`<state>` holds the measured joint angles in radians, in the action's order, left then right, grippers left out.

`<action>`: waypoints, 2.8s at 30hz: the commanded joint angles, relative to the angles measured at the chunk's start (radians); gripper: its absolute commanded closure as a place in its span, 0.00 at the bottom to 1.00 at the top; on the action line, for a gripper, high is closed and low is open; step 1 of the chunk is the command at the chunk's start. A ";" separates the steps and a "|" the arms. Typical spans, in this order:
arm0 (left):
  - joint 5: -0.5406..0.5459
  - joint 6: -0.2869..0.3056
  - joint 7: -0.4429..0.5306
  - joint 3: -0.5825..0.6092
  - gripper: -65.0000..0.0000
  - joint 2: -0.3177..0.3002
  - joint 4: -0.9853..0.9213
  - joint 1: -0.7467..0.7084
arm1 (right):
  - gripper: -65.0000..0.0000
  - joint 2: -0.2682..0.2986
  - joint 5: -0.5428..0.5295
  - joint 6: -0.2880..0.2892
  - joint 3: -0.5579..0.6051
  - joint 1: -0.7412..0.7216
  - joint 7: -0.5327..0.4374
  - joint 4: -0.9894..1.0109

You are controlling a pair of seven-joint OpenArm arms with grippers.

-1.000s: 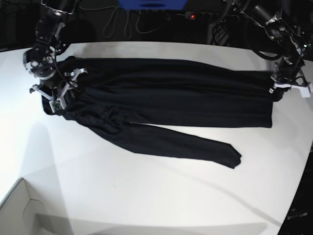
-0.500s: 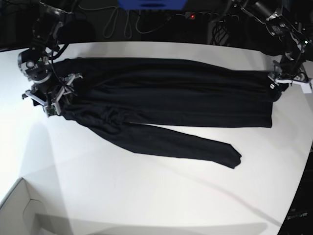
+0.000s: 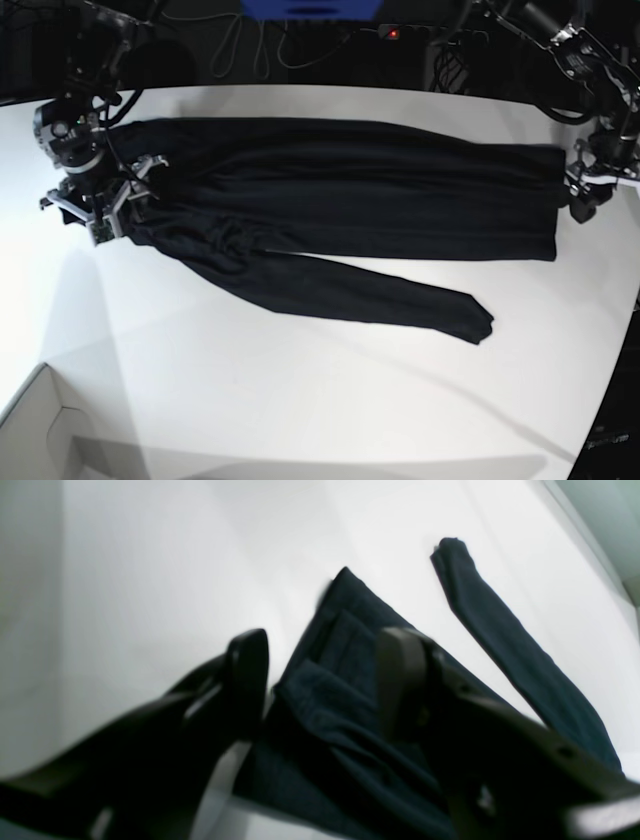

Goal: Layout the t-shirt on the table in an organized manner, then fold the t-shirt properly
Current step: 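Grasp the loose sleeve with the right gripper and lift it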

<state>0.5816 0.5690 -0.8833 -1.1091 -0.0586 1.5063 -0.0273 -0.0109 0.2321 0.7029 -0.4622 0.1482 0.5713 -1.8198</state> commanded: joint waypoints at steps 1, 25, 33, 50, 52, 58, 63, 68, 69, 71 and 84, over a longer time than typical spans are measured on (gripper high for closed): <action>0.028 0.003 0.026 0.001 0.49 -0.031 0.015 0.016 | 0.43 0.012 -0.007 -0.005 0.001 -0.011 -0.021 -0.031; -0.051 0.001 0.026 0.001 0.49 -0.060 0.014 0.039 | 0.43 -0.074 0.100 -0.005 0.303 -0.554 -0.018 0.664; -0.051 0.001 0.026 0.002 0.49 -0.060 0.014 0.042 | 0.43 -0.083 0.099 -0.005 0.302 -0.641 -0.061 0.828; -0.051 0.001 0.028 -0.003 0.49 -0.060 0.014 0.017 | 0.49 -0.080 0.099 -0.005 0.302 -0.654 -0.187 0.934; -0.051 0.001 0.028 -0.003 0.49 -0.059 0.014 0.017 | 0.62 -0.080 0.099 -0.005 0.302 -0.654 -0.187 0.934; -0.051 0.001 0.028 -0.003 0.49 -0.059 0.014 0.016 | 0.97 -0.087 0.103 -0.005 0.308 -0.652 -0.178 0.932; -0.051 0.003 0.028 -0.003 0.49 -0.059 0.014 0.016 | 1.00 -0.090 0.100 -0.005 0.303 -0.646 -0.147 0.863; -0.051 0.003 0.028 0.001 0.49 -0.059 0.014 0.019 | 1.00 -0.134 0.099 -0.005 0.311 -0.571 -0.061 0.615; -0.051 0.003 0.028 0.001 0.49 -0.059 0.014 0.020 | 1.00 -0.142 0.099 -0.005 0.311 -0.557 -0.047 0.572; -0.051 0.003 0.028 0.001 0.49 -0.059 0.014 0.023 | 1.00 -0.146 0.099 -0.005 0.313 -0.522 -0.010 0.486; -0.050 0.004 0.028 0.002 0.49 -0.060 0.014 0.042 | 1.00 -0.146 0.099 -0.005 0.580 -0.155 0.146 -0.067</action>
<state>0.5121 0.5652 -0.8780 -1.1057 -0.1024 1.5043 0.0044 -0.1501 0.3420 0.7017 0.1162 0.0090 0.7414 -1.8702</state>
